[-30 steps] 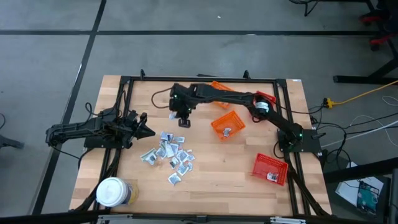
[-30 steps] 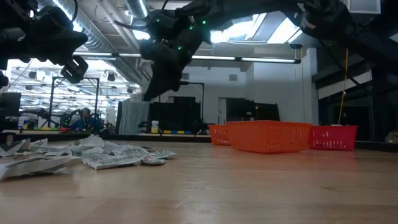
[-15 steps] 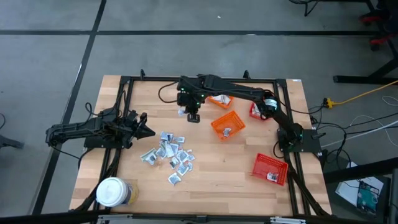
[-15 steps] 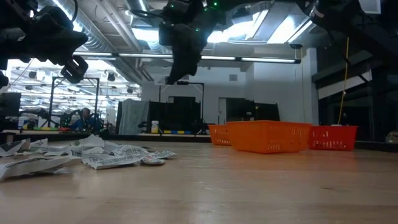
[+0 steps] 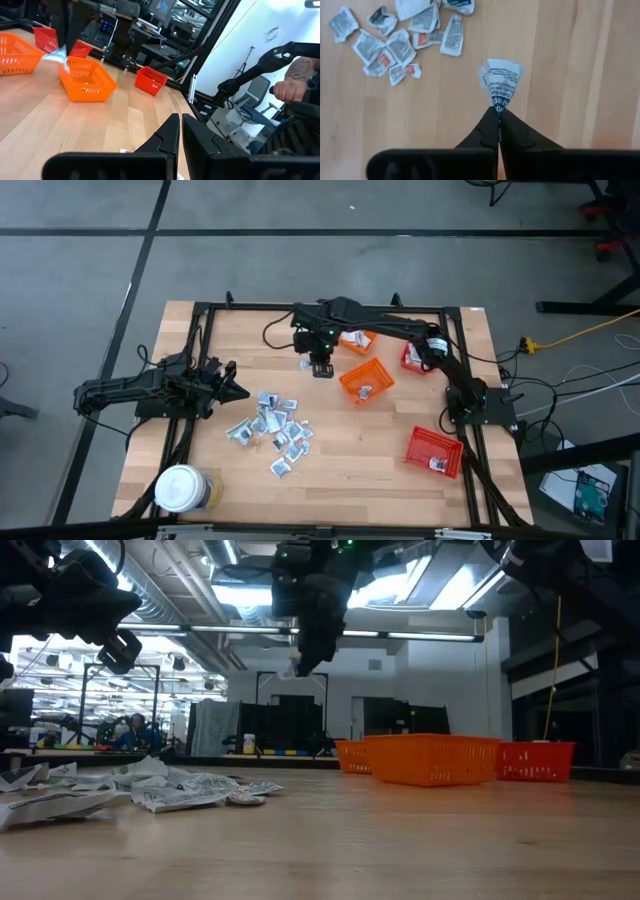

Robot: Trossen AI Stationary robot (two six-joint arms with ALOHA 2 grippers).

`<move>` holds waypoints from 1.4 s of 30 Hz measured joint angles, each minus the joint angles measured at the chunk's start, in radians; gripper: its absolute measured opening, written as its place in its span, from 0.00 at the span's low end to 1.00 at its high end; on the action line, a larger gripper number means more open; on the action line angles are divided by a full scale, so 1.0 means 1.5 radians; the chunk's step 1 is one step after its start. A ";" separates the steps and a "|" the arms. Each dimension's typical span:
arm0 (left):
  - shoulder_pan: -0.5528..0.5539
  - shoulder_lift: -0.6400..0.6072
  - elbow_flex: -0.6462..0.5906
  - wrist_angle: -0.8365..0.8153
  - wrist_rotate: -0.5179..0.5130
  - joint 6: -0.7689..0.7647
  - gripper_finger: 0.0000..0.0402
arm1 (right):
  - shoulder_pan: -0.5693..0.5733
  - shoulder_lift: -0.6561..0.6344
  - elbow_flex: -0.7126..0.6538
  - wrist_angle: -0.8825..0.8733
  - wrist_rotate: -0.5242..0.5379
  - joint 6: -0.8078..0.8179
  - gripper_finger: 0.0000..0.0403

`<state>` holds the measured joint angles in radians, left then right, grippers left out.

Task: Pick & Place First Aid Supplies
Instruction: Put the blue alcohol pad into the bottom orange bin

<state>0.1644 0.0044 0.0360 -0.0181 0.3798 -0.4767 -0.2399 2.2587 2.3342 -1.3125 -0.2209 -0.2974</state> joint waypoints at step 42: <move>0.000 0.000 0.000 0.000 0.000 0.000 0.04 | 0.086 -0.514 -0.828 0.352 0.183 0.298 0.04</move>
<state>0.1644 0.0044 0.0360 -0.0181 0.3796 -0.4767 -0.1102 1.4872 1.0925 -0.7849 0.0532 0.1500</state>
